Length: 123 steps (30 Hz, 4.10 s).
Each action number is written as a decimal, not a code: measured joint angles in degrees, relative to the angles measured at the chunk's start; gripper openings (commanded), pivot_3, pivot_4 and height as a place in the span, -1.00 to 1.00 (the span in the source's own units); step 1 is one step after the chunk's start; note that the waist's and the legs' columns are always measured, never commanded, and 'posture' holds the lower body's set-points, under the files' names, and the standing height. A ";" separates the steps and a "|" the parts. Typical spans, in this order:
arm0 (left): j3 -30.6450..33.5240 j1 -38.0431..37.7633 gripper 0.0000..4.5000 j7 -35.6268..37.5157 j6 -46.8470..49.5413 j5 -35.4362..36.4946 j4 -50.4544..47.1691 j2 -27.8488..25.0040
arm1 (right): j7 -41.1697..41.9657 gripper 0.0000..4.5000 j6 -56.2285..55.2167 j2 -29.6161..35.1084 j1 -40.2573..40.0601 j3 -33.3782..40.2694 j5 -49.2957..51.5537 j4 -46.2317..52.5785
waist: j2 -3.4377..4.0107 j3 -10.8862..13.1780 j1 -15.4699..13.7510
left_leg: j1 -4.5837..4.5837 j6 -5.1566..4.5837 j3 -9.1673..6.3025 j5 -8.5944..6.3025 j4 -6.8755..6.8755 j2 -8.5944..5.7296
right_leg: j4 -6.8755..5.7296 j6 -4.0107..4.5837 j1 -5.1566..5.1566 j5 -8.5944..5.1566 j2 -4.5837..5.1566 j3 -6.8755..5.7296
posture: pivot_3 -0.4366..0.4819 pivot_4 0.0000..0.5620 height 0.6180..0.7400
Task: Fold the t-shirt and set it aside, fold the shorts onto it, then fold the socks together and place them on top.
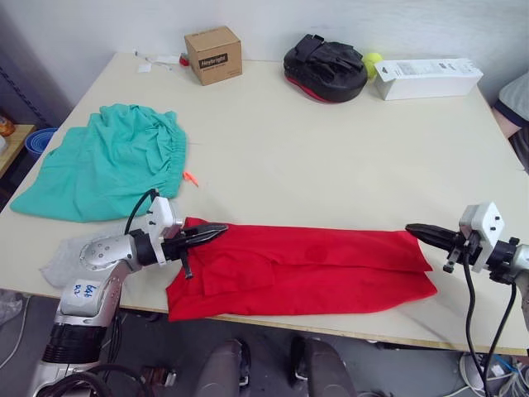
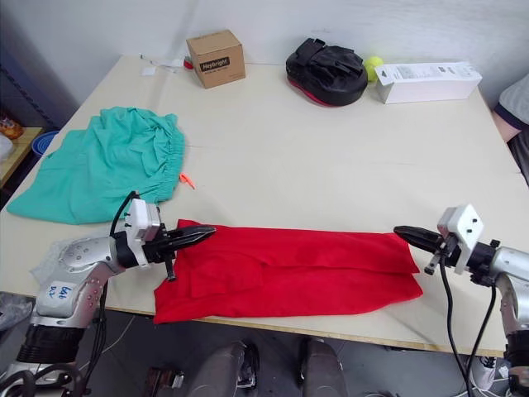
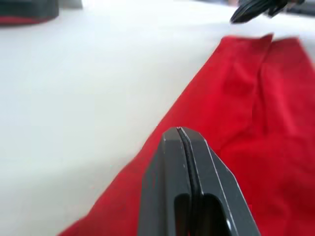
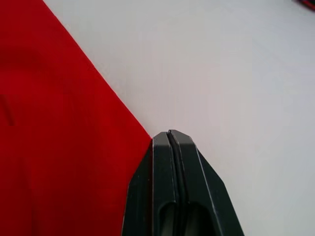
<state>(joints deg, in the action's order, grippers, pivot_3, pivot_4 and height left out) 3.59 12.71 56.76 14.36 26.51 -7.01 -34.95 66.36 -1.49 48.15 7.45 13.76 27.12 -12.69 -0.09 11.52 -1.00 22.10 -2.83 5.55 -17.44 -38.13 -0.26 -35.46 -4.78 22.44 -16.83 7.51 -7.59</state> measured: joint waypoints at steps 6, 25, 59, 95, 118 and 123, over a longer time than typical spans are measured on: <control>-5.26 -0.89 -1.00 -2.88 1.20 -6.23 0.12 0.07 | -0.84 -1.00 0.98 -5.46 -5.06 -5.47 -2.61 5.70 | 0.00 0.00 -0.51 | 0.07 -0.04 0.05 -0.04 0.00 -0.05 | 0.05 -0.02 0.05 0.01 0.02 0.04 | -0.05 -0.47 1.00; 4.76 -8.41 -1.00 3.22 -3.02 0.26 -0.37 -4.85 | 2.17 -0.76 3.52 2.64 -8.23 5.81 0.21 -1.60 | 0.11 0.05 -0.14 | 0.05 0.28 0.02 -0.22 0.04 0.01 | 0.07 0.03 0.10 -0.02 0.04 0.05 | -0.05 -0.47 1.00; 11.07 -11.98 1.00 7.01 6.37 9.85 -14.86 -10.97 | 16.96 0.07 12.73 10.57 25.06 -22.25 -23.12 -11.59 | 0.23 0.13 1.06 | 0.12 -0.01 0.03 -0.07 0.04 0.00 | 0.13 0.06 0.11 -0.04 -0.01 -0.02 | -0.05 -0.47 1.00; 6.45 -4.69 1.00 -1.38 6.91 5.15 -8.28 -5.33 | 4.83 0.89 -9.76 -0.53 54.81 -13.30 -27.01 -54.60 | 0.24 0.15 2.19 | 0.18 0.02 -0.03 0.19 0.01 0.00 | -0.10 0.06 0.04 -0.04 -0.09 -0.07 | -0.05 -0.47 1.00; -14.45 31.02 1.00 9.83 7.69 -15.88 36.08 -2.19 | -19.62 0.99 73.18 -7.29 11.71 11.78 -2.32 14.60 | -0.08 -0.05 1.02 | 0.17 0.06 0.04 0.13 -0.01 -0.05 | -0.14 0.03 0.19 -0.02 -0.02 0.02 | -0.05 -0.47 1.00; -14.22 31.75 1.00 11.81 8.72 -16.08 37.01 -1.03 | -23.39 0.99 70.99 -8.64 12.86 10.91 -2.13 14.02 | -0.14 -0.08 1.05 | 0.13 0.04 0.03 0.13 -0.01 -0.05 | -0.15 0.02 0.17 -0.01 -0.01 0.04 | -0.05 -0.47 1.00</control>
<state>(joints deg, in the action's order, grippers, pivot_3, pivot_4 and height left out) -10.63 44.46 68.58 23.08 10.43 30.00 -35.98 42.97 69.51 39.51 20.32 24.67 24.99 1.33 -0.23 11.44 0.05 22.23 -2.78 5.58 -17.30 -38.14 -0.31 -35.61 -4.76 22.61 -16.84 7.50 -7.56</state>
